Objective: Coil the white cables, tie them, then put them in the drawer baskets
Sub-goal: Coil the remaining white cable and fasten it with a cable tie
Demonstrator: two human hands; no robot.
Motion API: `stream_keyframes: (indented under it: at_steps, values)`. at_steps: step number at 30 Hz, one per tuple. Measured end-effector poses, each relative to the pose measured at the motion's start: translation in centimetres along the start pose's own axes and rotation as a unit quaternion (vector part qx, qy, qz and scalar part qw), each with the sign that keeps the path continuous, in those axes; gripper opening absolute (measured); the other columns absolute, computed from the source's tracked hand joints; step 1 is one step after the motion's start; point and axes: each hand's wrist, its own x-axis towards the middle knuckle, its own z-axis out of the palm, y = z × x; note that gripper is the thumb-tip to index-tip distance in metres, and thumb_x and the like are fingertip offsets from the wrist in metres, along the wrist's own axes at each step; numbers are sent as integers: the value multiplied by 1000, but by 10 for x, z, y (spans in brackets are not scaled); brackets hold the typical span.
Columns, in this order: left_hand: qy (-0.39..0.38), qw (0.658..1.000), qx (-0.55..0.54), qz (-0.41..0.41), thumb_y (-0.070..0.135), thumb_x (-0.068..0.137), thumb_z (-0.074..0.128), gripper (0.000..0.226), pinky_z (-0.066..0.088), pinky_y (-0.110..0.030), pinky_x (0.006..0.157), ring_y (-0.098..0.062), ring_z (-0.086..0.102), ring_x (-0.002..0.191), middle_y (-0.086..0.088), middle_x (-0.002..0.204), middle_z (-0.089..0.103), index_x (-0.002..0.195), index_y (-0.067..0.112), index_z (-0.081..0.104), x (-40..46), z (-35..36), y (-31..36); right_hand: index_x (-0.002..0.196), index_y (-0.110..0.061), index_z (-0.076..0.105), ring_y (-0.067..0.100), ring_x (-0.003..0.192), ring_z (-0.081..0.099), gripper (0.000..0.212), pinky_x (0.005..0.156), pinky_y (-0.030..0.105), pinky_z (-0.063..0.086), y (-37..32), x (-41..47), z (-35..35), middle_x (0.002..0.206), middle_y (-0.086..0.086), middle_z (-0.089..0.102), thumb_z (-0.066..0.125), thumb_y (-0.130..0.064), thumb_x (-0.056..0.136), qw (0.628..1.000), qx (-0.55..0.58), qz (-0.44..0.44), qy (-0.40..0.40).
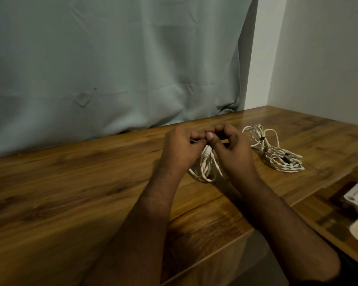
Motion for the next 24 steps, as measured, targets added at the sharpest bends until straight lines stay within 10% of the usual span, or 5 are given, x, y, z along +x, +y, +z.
stream_keyframes:
  at_steps: [10,14,17,24]
  values:
    - [-79,983,-127,-109,33,84,82,14,61,-50,86,-27,75,91,-10,99,76,86,21,75,-4,7,0,102,-23,64,26,98,68,9,84,49,59,3,0,3,107,10,64,58,-28,96,999,-37,-5,-24]
    - [-115,971,-171,-123,38,80,85,25,60,-55,90,-31,75,97,-9,104,76,96,23,75,-4,6,1,103,-12,67,25,89,70,6,78,39,61,-5,0,0,103,17,68,63,-12,99,979,165,116,-13]
    - [-130,962,-205,-128,17,86,83,26,59,-33,68,-15,74,74,-3,86,77,108,11,70,-3,3,2,107,-2,64,14,72,70,9,65,27,58,-15,0,0,84,9,69,58,-5,101,939,288,188,-22]
    - [-77,997,-11,10,15,70,72,21,49,-19,71,-10,66,85,-9,102,68,90,20,73,4,9,-15,90,-8,72,5,69,62,13,65,19,49,0,6,-3,76,0,69,64,-9,100,987,134,89,-12]
